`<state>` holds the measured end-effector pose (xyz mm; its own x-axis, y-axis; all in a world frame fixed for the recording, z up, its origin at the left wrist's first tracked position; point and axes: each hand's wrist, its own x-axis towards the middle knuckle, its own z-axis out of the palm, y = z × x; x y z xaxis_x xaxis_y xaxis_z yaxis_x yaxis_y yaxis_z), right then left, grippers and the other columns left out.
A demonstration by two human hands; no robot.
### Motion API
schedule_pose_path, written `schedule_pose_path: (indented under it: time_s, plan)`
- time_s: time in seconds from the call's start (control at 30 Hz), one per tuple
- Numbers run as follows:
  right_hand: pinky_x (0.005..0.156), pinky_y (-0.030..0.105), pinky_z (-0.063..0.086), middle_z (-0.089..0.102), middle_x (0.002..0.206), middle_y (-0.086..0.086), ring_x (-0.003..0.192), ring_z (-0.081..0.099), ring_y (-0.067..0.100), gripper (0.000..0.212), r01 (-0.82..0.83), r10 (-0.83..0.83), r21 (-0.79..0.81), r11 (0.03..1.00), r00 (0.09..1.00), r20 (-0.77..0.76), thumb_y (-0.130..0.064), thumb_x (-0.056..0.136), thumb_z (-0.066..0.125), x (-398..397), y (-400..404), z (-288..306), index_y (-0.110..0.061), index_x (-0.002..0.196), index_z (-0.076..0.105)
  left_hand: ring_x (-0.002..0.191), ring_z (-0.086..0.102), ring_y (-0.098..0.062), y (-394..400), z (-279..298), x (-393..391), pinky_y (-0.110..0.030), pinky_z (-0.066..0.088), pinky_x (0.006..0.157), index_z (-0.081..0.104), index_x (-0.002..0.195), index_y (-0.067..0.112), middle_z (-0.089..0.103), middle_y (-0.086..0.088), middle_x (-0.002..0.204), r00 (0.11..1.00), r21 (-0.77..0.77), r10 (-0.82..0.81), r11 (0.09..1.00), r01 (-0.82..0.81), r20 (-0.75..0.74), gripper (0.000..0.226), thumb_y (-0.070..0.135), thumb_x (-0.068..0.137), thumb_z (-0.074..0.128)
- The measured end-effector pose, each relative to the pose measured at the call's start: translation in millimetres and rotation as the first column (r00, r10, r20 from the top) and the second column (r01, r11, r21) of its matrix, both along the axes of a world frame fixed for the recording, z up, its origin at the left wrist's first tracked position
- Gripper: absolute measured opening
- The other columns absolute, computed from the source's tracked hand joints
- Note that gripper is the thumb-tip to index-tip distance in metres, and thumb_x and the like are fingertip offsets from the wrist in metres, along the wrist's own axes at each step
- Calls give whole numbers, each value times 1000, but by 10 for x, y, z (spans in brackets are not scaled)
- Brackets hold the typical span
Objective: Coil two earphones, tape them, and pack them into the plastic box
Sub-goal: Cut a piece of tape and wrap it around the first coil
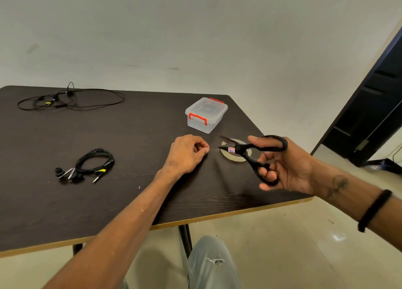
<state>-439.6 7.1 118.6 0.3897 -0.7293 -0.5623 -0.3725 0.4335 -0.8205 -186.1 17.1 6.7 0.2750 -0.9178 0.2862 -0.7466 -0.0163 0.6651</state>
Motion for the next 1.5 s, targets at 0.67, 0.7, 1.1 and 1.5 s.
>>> schedule_pose_path:
  time_s: [0.67,0.7,1.1,1.5]
  plan:
    - [59,37,62,62,68,11,41,55,14,54,40,-54,173,984,996,77,-53,74,82,67,114,-166,-3,79,66,74,64,-3,-33,-32,-4,-20,51,73,76,92,26,69,13,84,1000,-12,-4,1000,4,-2,6,27,94,71]
    - [59,37,62,62,68,11,41,55,14,53,47,-62,172,984,995,83,-53,75,82,87,115,-176,-3,80,65,75,64,-4,-37,-36,2,-22,54,75,75,92,25,69,13,85,1000,-19,-3,1000,3,-12,5,26,94,70]
    - [60,36,63,64,69,10,44,56,13,54,63,-81,139,988,989,127,-52,74,82,227,104,-260,-4,91,64,73,65,-6,-35,-77,19,-26,59,75,75,92,25,71,13,83,999,-92,-26,995,24,-26,5,23,92,70]
    - [59,35,63,60,66,8,43,53,11,45,45,-49,34,998,989,137,-39,72,86,168,71,-305,-14,106,71,72,63,-4,-22,-54,-1,-19,53,72,76,93,21,70,11,84,999,-85,-7,996,3,-38,6,20,93,70]
